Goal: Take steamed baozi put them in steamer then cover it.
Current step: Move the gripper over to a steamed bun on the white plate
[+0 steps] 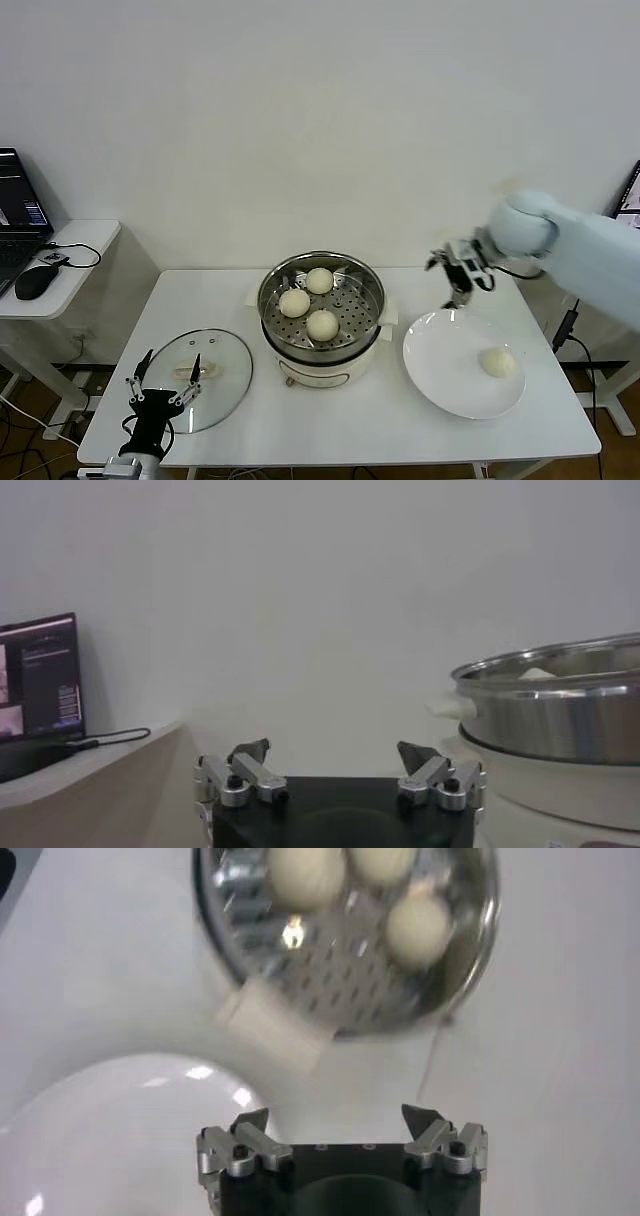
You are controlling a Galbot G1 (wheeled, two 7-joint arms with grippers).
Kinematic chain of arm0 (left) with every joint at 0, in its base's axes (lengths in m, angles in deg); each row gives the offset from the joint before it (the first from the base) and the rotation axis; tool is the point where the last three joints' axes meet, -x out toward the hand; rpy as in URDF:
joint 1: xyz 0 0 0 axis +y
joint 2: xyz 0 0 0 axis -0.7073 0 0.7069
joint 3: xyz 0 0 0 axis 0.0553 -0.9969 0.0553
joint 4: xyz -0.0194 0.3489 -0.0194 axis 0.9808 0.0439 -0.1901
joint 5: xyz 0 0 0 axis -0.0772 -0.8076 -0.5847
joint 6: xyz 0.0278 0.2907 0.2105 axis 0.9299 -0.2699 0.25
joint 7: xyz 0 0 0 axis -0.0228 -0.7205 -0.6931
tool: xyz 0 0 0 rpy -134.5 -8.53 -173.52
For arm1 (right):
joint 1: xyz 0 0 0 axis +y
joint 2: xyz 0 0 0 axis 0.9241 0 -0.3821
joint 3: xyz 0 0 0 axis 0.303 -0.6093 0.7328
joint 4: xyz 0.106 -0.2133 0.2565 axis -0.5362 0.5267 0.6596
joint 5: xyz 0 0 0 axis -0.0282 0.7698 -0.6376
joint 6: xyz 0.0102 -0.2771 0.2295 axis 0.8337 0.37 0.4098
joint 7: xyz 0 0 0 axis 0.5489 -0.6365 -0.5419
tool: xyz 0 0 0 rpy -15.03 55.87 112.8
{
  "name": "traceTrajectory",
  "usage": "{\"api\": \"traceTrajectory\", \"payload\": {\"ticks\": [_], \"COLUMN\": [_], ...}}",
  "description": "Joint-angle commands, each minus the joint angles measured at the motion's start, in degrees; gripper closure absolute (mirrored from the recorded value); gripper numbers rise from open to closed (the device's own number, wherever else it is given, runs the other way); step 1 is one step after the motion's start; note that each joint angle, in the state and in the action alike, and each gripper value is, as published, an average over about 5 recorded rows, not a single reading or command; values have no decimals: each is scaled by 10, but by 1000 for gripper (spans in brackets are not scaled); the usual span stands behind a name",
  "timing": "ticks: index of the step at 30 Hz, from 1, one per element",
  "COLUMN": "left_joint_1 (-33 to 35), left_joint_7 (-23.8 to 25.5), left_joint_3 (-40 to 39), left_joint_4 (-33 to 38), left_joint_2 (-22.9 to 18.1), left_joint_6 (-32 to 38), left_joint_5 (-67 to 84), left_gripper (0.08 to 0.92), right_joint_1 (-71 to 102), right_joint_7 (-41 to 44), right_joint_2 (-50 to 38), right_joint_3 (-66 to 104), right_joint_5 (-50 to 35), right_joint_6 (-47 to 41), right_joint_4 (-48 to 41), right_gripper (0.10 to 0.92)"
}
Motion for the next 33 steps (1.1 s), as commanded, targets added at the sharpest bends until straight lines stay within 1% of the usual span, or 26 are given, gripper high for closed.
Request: {"api": "traceTrajectory", "payload": {"ticks": [1, 6, 12, 20, 33], "left_joint_1": [2, 5, 5, 4, 4], "left_joint_7": [1, 1, 2, 1, 2], "left_joint_3": [0, -2, -2, 0, 4], "left_joint_4": [3, 5, 6, 5, 4], "left_joint_2": [-1, -2, -2, -1, -4], "left_joint_6": [-9, -12, -15, -16, -15], "left_joint_5": [0, -2, -2, -3, -6], "left_gripper": [177, 177, 177, 177, 177], "right_joint_1": [275, 370, 412, 419, 383], "right_joint_7": [5, 4, 4, 1, -12], "right_joint_2": [-120, -113, -95, -58, -6], "right_joint_3": [229, 306, 327, 324, 306], "right_joint_5": [91, 129, 156, 174, 181], "right_joint_6": [-6, 1, 9, 9, 9], "right_joint_4": [14, -11, -41, -72, -123], "right_gripper": [202, 203, 203, 202, 203]}}
